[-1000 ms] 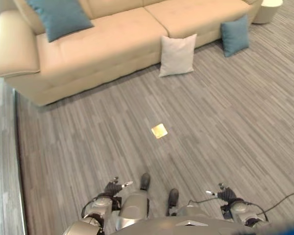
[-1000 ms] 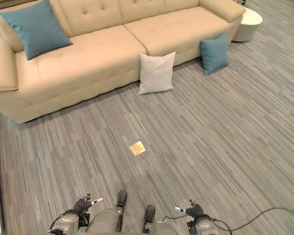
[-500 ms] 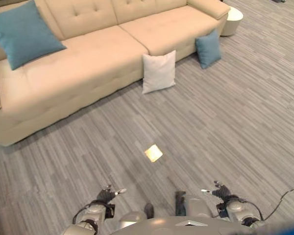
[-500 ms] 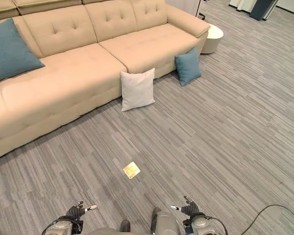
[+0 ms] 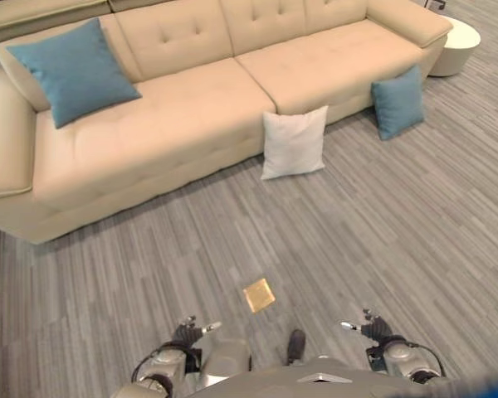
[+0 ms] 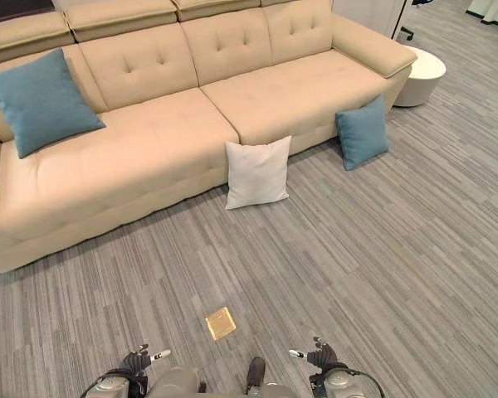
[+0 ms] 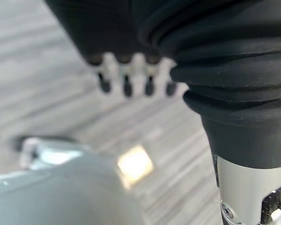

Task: Pick up all the scattered cushions and arrange them neatly on the sofa.

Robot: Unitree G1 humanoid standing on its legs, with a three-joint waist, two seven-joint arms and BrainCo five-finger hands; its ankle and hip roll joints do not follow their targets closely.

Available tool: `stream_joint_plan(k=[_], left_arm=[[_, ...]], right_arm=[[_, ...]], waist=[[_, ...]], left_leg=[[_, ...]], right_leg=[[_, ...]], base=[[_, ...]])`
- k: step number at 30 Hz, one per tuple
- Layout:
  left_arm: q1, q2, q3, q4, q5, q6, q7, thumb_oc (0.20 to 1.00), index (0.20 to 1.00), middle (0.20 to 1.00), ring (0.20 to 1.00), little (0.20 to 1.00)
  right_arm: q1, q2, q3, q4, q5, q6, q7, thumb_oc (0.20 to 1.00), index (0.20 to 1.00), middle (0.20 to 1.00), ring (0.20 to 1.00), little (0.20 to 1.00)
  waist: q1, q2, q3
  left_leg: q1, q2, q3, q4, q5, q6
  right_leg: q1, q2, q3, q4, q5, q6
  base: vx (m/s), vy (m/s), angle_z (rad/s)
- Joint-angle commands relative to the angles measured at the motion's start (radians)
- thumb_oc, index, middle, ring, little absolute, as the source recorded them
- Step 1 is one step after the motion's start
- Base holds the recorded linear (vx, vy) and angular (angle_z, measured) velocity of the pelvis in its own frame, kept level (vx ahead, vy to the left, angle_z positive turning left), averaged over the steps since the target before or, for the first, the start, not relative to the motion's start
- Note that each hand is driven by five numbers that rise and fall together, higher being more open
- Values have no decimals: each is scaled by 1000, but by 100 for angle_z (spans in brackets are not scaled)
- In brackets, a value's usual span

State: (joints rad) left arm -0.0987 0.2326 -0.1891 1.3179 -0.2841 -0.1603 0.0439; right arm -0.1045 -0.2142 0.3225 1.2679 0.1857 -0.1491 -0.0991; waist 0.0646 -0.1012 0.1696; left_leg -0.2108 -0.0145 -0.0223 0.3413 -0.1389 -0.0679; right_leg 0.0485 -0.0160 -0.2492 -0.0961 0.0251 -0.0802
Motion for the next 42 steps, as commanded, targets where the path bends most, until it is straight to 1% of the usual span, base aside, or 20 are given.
stream_joint_plan(k=[1,4,8,9,10,11,12,13,15,16,17,22,24,25,29,31,33,36,39,42], left_arm=[[-11,-35,-37,11,31,-3,2,1000,1000,1000,1000,1000],[6,-34,-17,22,25,-4,4,1000,1000,1000,1000,1000],[30,-23,7,35,17,-2,2,1000,1000,1000,1000,1000],[34,-22,12,34,15,-1,1,1000,1000,1000,1000,1000],[30,-20,12,34,15,0,0,1000,1000,1000,1000,1000],[24,-19,7,30,13,2,0,1000,1000,1000,1000,1000],[8,-12,-2,22,10,1,2,1000,1000,1000,1000,1000],[2,-11,-4,20,11,3,1,1000,1000,1000,1000,1000],[-7,-5,-1,12,3,-1,1,1000,1000,1000,1000,1000],[-15,-3,-2,14,18,-3,0,1000,1000,1000,1000,1000],[-14,-5,4,21,23,-7,1,1000,1000,1000,1000,1000],[7,-21,1,45,45,-6,-3,1000,1000,1000,1000,1000],[-17,-20,-15,28,27,-5,-2,1000,1000,1000,1000,1000],[-28,-21,-23,22,17,-4,-2,1000,1000,1000,1000,1000],[-42,-25,-44,13,9,0,-4,1000,1000,1000,1000,1000],[-35,-26,-46,13,13,0,-4,1000,1000,1000,1000,1000],[-24,-28,-46,8,22,-1,-5,1000,1000,1000,1000,1000],[-3,-27,-32,21,32,-3,-6,1000,1000,1000,1000,1000],[7,-16,-13,31,29,0,-6,1000,1000,1000,1000,1000],[-4,-2,-19,26,36,1,-9,1000,1000,1000,1000,1000]], right_arm=[[8,-46,-5,-15,32,-24,-12,1000,1000,1000,1000,1000],[6,-45,3,-14,25,-26,-12,1000,1000,1000,1000,1000],[7,-36,5,-15,6,-26,-9,1000,1000,1000,1000,1000],[2,-31,-5,-19,11,-24,-5,1000,1000,1000,1000,1000],[-3,-28,-8,-23,12,-23,-1,1000,1000,1000,1000,1000],[-12,-24,-14,-27,16,-22,1,1000,1000,1000,1000,1000],[-23,-19,-13,-33,22,-23,3,1000,1000,1000,1000,1000],[-23,-18,-15,-28,20,-21,2,1000,1000,1000,1000,1000],[-24,-19,-12,-26,15,-19,5,1000,1000,1000,1000,1000],[-34,-20,-5,-29,3,-19,6,1000,1000,1000,1000,1000],[-34,-18,2,-28,-8,-14,8,1000,1000,1000,1000,1000],[-16,-17,17,-17,-29,-9,12,1000,1000,1000,1000,1000],[-1,-24,13,-26,7,-20,2,1000,1000,1000,1000,1000],[-4,-25,14,-27,17,-22,-1,1000,1000,1000,1000,1000],[-7,-32,16,-24,27,-17,-3,1000,1000,1000,1000,1000],[-1,-34,15,-25,29,-19,0,1000,1000,1000,1000,1000],[8,-37,14,-27,22,-21,-3,1000,1000,1000,1000,1000],[7,-37,19,-23,15,-22,-2,1000,1000,1000,1000,1000],[1,-21,16,-22,-3,-19,6,1000,1000,1000,1000,1000],[-12,-17,13,-38,-7,-21,6,1000,1000,1000,1000,1000]], waist=[[7,23,16],[36,31,12],[52,21,-15],[59,19,-23],[60,20,-21],[56,28,-11],[29,45,11],[22,53,14],[12,61,11],[2,53,16],[-20,43,18],[-21,31,-15],[-31,11,-5],[-24,1,9],[-3,-11,32],[-6,-14,28],[-5,-8,18],[16,3,9],[19,9,-17],[3,22,-15]], left_leg=[[8,-38,25,-205,181,28],[-11,-48,4,-285,255,26],[18,-58,-9,-284,234,53],[40,-71,-9,-270,202,77],[52,-74,-5,-264,188,89],[94,-80,3,-264,160,117],[140,-74,-15,-273,144,134],[156,-72,-24,-275,133,138],[215,-67,-42,-307,108,136],[264,-63,-54,-320,71,118],[308,-60,-82,-315,37,102],[338,-29,-106,-272,21,67],[229,38,-33,-46,125,-4],[201,38,-24,17,138,-8],[116,-4,-23,48,111,7],[90,-15,21,-32,79,26],[59,-24,68,-131,103,37],[19,-17,96,-224,203,28],[107,-37,74,-275,165,74],[177,-42,69,-309,143,107]], right_leg=[[43,-12,53,57,-62,125],[79,16,93,56,-85,124],[97,-1,113,134,-126,140],[76,-23,117,236,-127,170],[43,-41,116,312,-98,188],[-30,-85,103,466,7,227],[-95,-86,114,593,65,229],[-116,-91,111,615,61,222],[-165,-111,67,521,34,200],[-191,-128,40,297,35,200],[-221,-105,99,150,87,216],[-165,-82,97,144,71,188],[-97,-73,43,131,26,138],[-75,-67,35,128,11,128],[-37,-61,38,120,-13,121],[-20,-58,32,107,-29,126],[3,-45,23,93,-45,131],[39,-7,53,104,-83,126],[13,-37,46,276,-102,167],[-61,-88,41,461,-28,212]], base=[[291,-1,23],[291,28,-17],[340,118,-47],[342,221,-24],[364,290,-24],[325,280,-38],[333,249,-37],[397,146,-4],[479,-41,11],[776,-266,0],[882,-347,-5],[376,-183,23],[257,-317,63],[163,-292,76],[119,-112,21],[213,-25,0],[247,-5,-4],[318,65,28],[320,194,-43],[193,177,-15]])
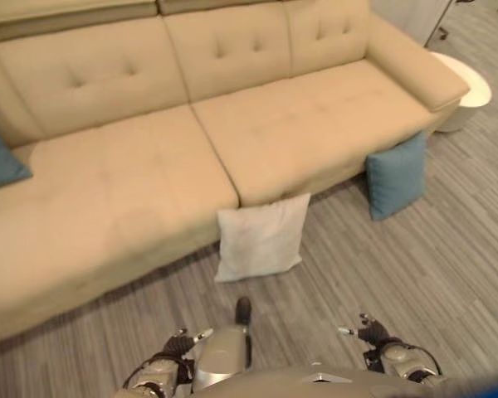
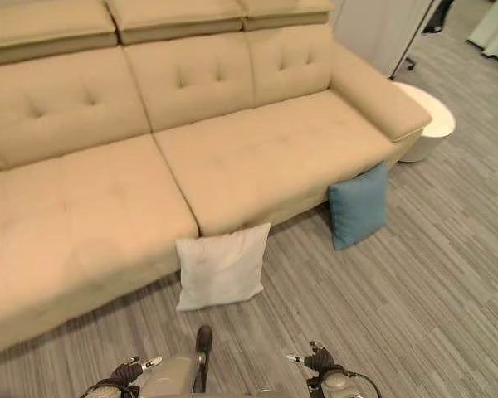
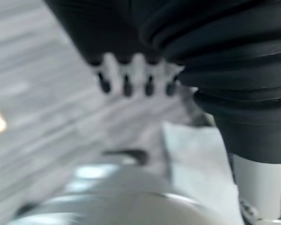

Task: Pick up all the scattered cushions and arrange them neatly on the sofa.

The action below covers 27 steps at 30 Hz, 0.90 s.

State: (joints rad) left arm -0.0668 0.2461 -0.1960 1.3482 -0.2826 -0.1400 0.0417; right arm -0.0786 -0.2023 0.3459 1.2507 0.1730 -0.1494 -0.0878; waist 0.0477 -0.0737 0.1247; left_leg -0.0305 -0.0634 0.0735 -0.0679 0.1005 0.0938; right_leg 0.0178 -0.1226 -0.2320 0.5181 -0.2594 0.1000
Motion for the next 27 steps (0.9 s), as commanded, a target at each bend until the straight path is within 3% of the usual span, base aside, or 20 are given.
stream_joint_plan(k=[1,5,7,8,15,27], left_arm=[[-43,-11,-16,-9,38,-21,-9,1000,1000,1000,1000,1000],[-47,-4,-14,-11,33,-27,-6,1000,1000,1000,1000,1000],[-51,-3,-12,-10,32,-35,-4,1000,1000,1000,1000,1000],[-50,-5,-11,-9,31,-36,-3,1000,1000,1000,1000,1000],[-40,-5,-13,-16,31,-42,3,1000,1000,1000,1000,1000],[-25,-26,-35,-14,47,-41,-2,1000,1000,1000,1000,1000]], right_arm=[[-39,-28,-11,-19,7,-20,-4,1000,1000,1000,1000,1000],[-46,-30,-8,-28,4,-22,-3,1000,1000,1000,1000,1000],[-54,-36,-8,-35,4,-22,-5,1000,1000,1000,1000,1000],[-54,-36,-6,-33,0,-22,-7,1000,1000,1000,1000,1000],[-53,-47,2,-35,-6,-28,-10,1000,1000,1000,1000,1000],[-29,-52,4,-33,-10,-33,-11,1000,1000,1000,1000,1000]], waist=[[13,3,33],[15,10,36],[-2,2,45],[-1,0,45],[17,-8,16],[10,-5,-1]], left_leg=[[17,5,-40,96,-112,-47],[42,4,-60,87,-129,-48],[55,-10,-99,109,-153,-57],[57,-10,-98,110,-158,-58],[59,-6,-115,95,-151,-73],[76,2,-135,54,-136,-86]], right_leg=[[-58,4,38,-134,272,29],[-81,-11,55,-221,270,17],[-97,-14,135,-359,294,28],[-95,-12,144,-362,303,32],[-26,-2,114,-454,293,24],[27,4,70,-507,281,16]], base=[[120,83,32],[136,-8,38],[208,-105,4],[113,-69,21],[62,-68,36],[19,-26,3]])
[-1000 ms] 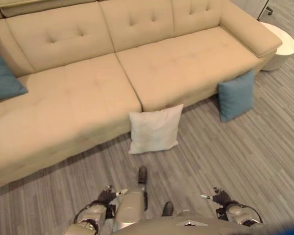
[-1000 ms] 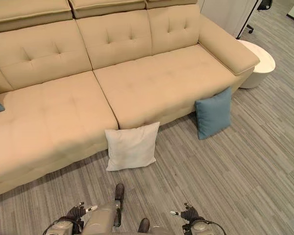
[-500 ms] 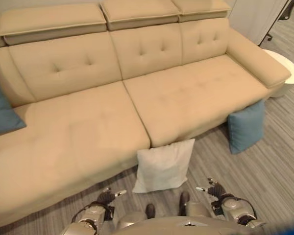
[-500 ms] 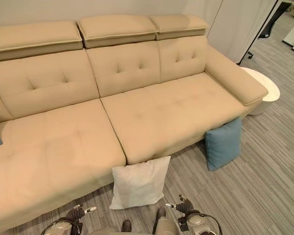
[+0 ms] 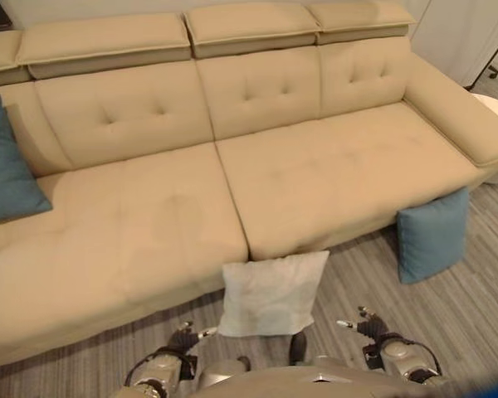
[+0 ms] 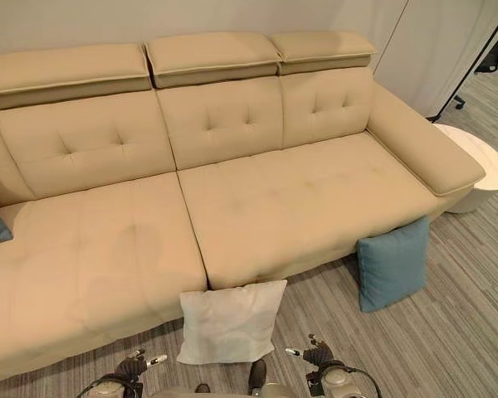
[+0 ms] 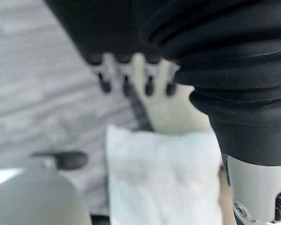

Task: Pick up all the scattered cushions and arrange them neatly on the sofa.

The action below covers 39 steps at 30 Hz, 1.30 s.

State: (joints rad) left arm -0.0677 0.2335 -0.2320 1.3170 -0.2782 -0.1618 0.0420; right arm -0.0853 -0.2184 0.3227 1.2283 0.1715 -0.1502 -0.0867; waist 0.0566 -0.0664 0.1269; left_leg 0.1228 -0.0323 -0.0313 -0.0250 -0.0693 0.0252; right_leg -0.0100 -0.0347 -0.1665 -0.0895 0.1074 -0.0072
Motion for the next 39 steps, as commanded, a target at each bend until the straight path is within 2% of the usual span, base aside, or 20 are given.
stream_joint_plan(k=[1,3,5,6,7,13,19,20,23,26,31,36,39], left_arm=[[-24,-14,0,17,43,-19,-3,1000,1000,1000,1000,1000],[-31,-11,2,10,41,-24,8,1000,1000,1000,1000,1000],[-83,6,0,-22,6,-43,56,1000,1000,1000,1000,1000],[-83,6,0,-22,6,-43,56,1000,1000,1000,1000,1000],[-138,19,-10,-56,-24,-64,98,1000,1000,1000,1000,1000],[-264,33,-29,-131,-105,-112,201,1000,1000,1000,1000,1000],[-417,58,-53,-188,-222,-141,234,1000,1000,1000,1000,1000],[-464,72,-63,-224,-235,-152,258,1000,1000,1000,1000,1000],[-559,92,-83,-268,-244,-160,304,1000,1000,1000,1000,1000],[-704,122,-118,-289,-213,-148,359,1000,1000,1000,1000,1000],[-847,151,-157,-271,-155,-122,424,1000,1000,1000,1000,1000],[-936,154,-168,-253,-133,-96,470,1000,1000,1000,1000,1000],[-963,160,-193,-275,-127,-102,475,1000,1000,1000,1000,1000]], right_arm=[[-22,-36,26,-12,-8,-32,-13,1000,1000,1000,1000,1000],[-26,-38,23,-12,-5,-36,-20,1000,1000,1000,1000,1000],[-68,-42,22,-34,18,-48,-47,1000,1000,1000,1000,1000],[-68,-42,22,-34,18,-48,-47,1000,1000,1000,1000,1000],[-113,-53,24,-68,49,-62,-63,1000,1000,1000,1000,1000],[-218,-93,10,-158,123,-101,-141,1000,1000,1000,1000,1000],[-371,-141,16,-216,157,-123,-237,1000,1000,1000,1000,1000],[-428,-171,6,-235,153,-139,-283,1000,1000,1000,1000,1000],[-532,-221,2,-248,141,-147,-348,1000,1000,1000,1000,1000],[-694,-305,18,-222,136,-159,-397,1000,1000,1000,1000,1000],[-861,-372,71,-152,165,-157,-397,1000,1000,1000,1000,1000],[-972,-408,121,-91,179,-149,-391,1000,1000,1000,1000,1000],[-1015,-432,151,-89,179,-148,-389,1000,1000,1000,1000,1000]], waist=[[-1,-12,-3],[-1,-11,8],[-1,-8,71],[-1,-8,71],[-2,-3,127],[-14,6,205],[-34,15,236],[-40,24,242],[-49,37,261],[-57,50,277],[-59,54,289],[-54,62,305],[-51,67,315]], left_leg=[[-79,-31,-30,10,35,-17],[-92,-33,-28,16,34,-17],[-172,-41,-23,64,36,-18],[-173,-41,-23,64,36,-18],[-253,-50,-22,117,38,-19],[-480,-58,-12,245,41,-23],[-752,-44,8,379,41,-35],[-817,-35,3,414,9,-40],[-944,-26,7,468,7,-43],[-1128,-16,5,533,5,-39],[-1284,-22,4,599,-5,-33],[-1374,-28,8,643,-12,-28],[-1412,-36,9,660,-12,-25]], right_leg=[[53,-86,4,100,-85,125],[43,-90,3,108,-87,127],[-44,-101,5,171,-92,125],[-44,-101,5,171,-92,125],[-132,-110,8,232,-90,119],[-356,-139,20,351,-87,103],[-617,-152,35,478,-106,95],[-689,-150,42,529,-144,100],[-818,-154,51,590,-154,98],[-1016,-159,75,677,-168,96],[-1181,-154,96,764,-191,93],[-1276,-157,106,815,-204,92],[-1327,-153,116,846,-215,87]], base=[[-1,30,11],[-80,37,0],[-248,34,2],[-344,38,8],[-299,35,5],[-217,24,-1],[-140,-9,-4],[-67,-28,-7],[-75,-13,-1],[-17,-24,-7],[44,-21,1],[45,-23,0],[37,-21,5]])
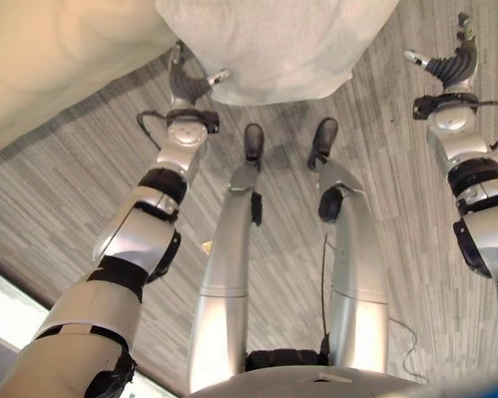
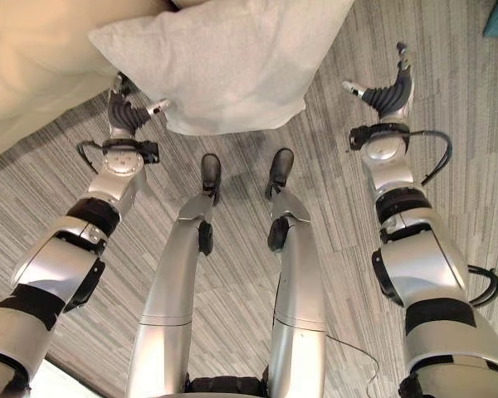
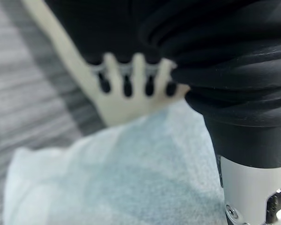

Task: Pick up all the scattered cushions and arrange them neatly on the sofa.

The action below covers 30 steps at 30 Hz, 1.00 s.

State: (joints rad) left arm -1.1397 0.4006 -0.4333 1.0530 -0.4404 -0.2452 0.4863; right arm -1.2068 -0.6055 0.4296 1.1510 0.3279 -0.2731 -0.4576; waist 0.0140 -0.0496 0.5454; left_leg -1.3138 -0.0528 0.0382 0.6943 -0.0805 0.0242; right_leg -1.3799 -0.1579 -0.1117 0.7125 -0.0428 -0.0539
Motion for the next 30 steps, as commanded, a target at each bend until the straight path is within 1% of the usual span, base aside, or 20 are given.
stream_joint_plan(k=[1,6,7,8,12,14,16,21,23,24,26,27,28,29,30], left_arm=[[92,-4,-5,-13,36,-20,27,1000,1000,1000,1000,1000],[-24,21,-44,7,-5,-34,8,1000,1000,1000,1000,1000],[-26,21,-43,8,-6,-34,8,1000,1000,1000,1000,1000],[-59,18,-55,-4,-25,-45,8,1000,1000,1000,1000,1000],[-82,-4,-59,-29,-41,-60,7,1000,1000,1000,1000,1000],[-95,-18,-73,-77,-42,-70,13,1000,1000,1000,1000,1000],[-102,-22,-78,-88,-39,-73,13,1000,1000,1000,1000,1000],[-136,-47,-110,-123,-24,-82,9,1000,1000,1000,1000,1000],[-143,-58,-117,-139,-20,-89,11,1000,1000,1000,1000,1000],[-164,-78,-125,-157,-27,-99,12,1000,1000,1000,1000,1000],[-170,-82,-126,-168,-28,-103,14,1000,1000,1000,1000,1000],[-177,-89,-128,-172,-28,-105,16,1000,1000,1000,1000,1000],[-198,-93,-126,-180,-35,-116,17,1000,1000,1000,1000,1000],[-198,-93,-126,-180,-35,-116,16,1000,1000,1000,1000,1000],[-207,-94,-126,-180,-42,-118,15,1000,1000,1000,1000,1000]], right_arm=[[92,-49,55,-15,23,-25,-16,1000,1000,1000,1000,1000],[-2,-49,122,0,35,-23,5,1000,1000,1000,1000,1000],[-4,-49,123,1,36,-24,6,1000,1000,1000,1000,1000],[-33,-46,140,10,48,-25,11,1000,1000,1000,1000,1000],[-66,-42,152,34,61,-24,18,1000,1000,1000,1000,1000],[-99,-54,164,28,80,-30,23,1000,1000,1000,1000,1000],[-115,-57,173,30,81,-31,26,1000,1000,1000,1000,1000],[-204,-55,241,16,77,-35,54,1000,1000,1000,1000,1000],[-235,-35,264,12,73,-32,63,1000,1000,1000,1000,1000],[-279,-2,296,7,78,-33,77,1000,1000,1000,1000,1000],[-296,10,307,3,78,-33,80,1000,1000,1000,1000,1000],[-309,28,318,-5,72,-32,83,1000,1000,1000,1000,1000],[-335,77,350,-50,60,-35,94,1000,1000,1000,1000,1000],[-335,77,351,-50,60,-34,94,1000,1000,1000,1000,1000],[-334,99,358,-84,64,-35,102,526,526,526,526,526]], waist=[[-10,50,-100],[-15,44,-98],[-15,44,-98],[-13,46,-99],[-8,52,-99],[3,59,-100],[6,60,-102],[25,69,-103],[34,71,-102],[48,78,-105],[52,80,-106],[55,81,-107],[65,85,-109],[64,86,-108],[65,85,-109]], left_leg=[[12,-17,-60,-56,-1,-22],[-55,-20,-60,-46,7,-23],[-57,-21,-60,-45,7,-23],[-72,-23,-63,-45,12,-25],[-90,-26,-64,-39,14,-25],[-109,-30,-61,-31,15,-25],[-115,-31,-60,-30,16,-25],[-147,-36,-60,-26,27,-24],[-154,-38,-58,-20,27,-24],[-165,-43,-58,-11,31,-25],[-171,-43,-56,-7,32,-24],[-174,-44,-56,-5,34,-25],[-182,-49,-60,3,37,-24],[-183,-49,-60,3,37,-24],[-187,-49,-59,7,38,-24]], right_leg=[[26,-28,65,51,-66,133],[-41,-27,72,66,-64,135],[-43,-28,72,67,-64,135],[-59,-28,74,71,-66,136],[-81,-32,78,86,-71,139],[-105,-33,81,103,-76,140],[-113,-33,83,105,-77,141],[-151,-35,88,123,-76,146],[-158,-40,89,129,-77,149],[-172,-43,89,142,-80,149],[-178,-44,89,145,-80,149],[-182,-46,88,150,-81,149],[-189,-46,83,157,-81,150],[-189,-46,83,157,-81,150],[-189,-46,79,159,-82,150]], base=[[17,-1,6],[7,-8,1],[25,-35,1],[0,0,0],[0,0,0],[37,-27,1],[30,-9,7],[15,3,6],[12,-4,2],[19,-13,4],[8,-2,2],[24,27,3],[21,26,5],[15,24,5],[4,-3,3]])
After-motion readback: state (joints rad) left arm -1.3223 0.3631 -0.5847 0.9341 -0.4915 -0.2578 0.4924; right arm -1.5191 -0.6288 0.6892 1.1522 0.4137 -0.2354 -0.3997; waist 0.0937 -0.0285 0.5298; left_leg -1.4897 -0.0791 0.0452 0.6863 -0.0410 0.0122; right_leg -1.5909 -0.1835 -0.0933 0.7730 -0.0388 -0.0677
